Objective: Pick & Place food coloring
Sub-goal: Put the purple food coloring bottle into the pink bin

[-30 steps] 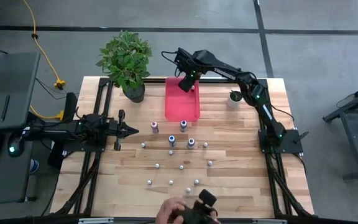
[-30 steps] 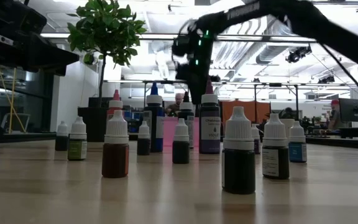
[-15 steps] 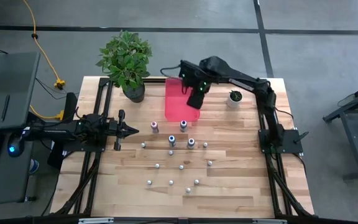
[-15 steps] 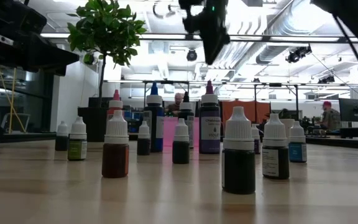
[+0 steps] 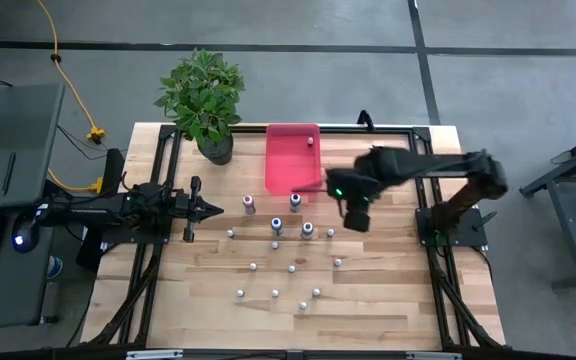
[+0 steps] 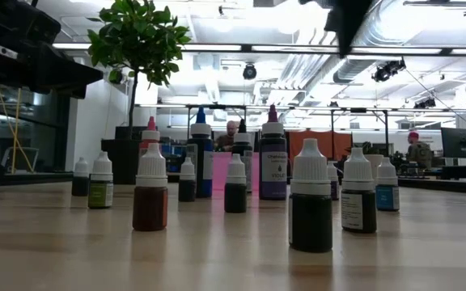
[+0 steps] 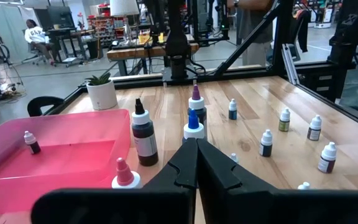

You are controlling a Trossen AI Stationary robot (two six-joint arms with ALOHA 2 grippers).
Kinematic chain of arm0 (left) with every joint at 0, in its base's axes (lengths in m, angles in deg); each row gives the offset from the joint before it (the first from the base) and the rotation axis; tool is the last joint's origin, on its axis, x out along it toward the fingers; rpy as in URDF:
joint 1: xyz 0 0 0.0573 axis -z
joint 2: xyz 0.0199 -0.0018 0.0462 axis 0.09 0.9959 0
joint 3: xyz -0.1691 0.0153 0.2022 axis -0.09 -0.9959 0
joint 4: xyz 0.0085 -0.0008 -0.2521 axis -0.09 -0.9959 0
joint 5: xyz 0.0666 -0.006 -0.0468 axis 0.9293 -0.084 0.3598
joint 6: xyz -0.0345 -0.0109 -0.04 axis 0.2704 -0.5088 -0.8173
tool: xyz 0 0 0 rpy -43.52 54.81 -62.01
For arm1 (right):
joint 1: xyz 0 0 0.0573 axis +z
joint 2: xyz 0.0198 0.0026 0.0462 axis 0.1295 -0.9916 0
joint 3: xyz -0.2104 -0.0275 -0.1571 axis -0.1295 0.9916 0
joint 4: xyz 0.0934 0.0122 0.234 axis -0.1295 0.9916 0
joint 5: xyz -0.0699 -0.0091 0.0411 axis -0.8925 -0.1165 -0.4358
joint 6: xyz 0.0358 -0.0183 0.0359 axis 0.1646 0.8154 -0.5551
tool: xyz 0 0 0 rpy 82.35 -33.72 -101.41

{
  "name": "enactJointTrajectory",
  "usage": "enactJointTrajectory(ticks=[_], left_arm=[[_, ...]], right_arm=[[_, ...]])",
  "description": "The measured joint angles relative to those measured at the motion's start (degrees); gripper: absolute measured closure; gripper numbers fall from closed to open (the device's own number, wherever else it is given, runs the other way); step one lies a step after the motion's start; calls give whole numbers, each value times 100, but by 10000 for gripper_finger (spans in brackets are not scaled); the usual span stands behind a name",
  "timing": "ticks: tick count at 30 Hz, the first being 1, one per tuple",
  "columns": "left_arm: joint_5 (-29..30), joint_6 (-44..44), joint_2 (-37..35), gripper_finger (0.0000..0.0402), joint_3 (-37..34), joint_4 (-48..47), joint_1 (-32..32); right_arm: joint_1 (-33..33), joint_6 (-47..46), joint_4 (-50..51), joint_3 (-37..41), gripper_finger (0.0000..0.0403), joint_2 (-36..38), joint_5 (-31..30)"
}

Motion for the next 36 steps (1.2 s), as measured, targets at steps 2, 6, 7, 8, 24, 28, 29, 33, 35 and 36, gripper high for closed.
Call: enactJointTrajectory(ticks=[2, 6, 7, 8, 24, 28, 29, 33, 35, 36], left_arm=[[0, -2, 1, 401, -1, 0, 1], [0, 1, 1, 401, 0, 0, 1], [0, 0, 2, 401, -2, 0, 1], [0, 1, 0, 401, -2, 0, 2], [0, 0, 2, 401, 0, 0, 2], [0, -1, 1, 401, -2, 0, 1], [0, 0, 2, 401, -1, 0, 0], [0, 0, 1, 401, -1, 0, 1], [0, 0, 1, 401, 0, 0, 0], [0, -1, 0, 401, -2, 0, 1]], right_arm=[[281, -315, -269, 620, 292, 387, 66], [910, -895, -917, 1639, 292, 853, 477], [1048, -946, -1101, 1839, 292, 881, 633], [1179, -947, -1295, 2013, 292, 884, 757], [1974, 1095, -3815, 2410, 292, -18, 1519], [2001, 1590, -3817, 2001, 292, -443, 1521], [2017, 1713, -3806, 1873, 292, -541, 1513], [2130, 2177, -3777, 1320, 292, -909, 1288], [2207, 2340, -3729, 1052, 292, -1128, 1260], [2255, 2402, -3721, 917, 292, -1237, 1255]])
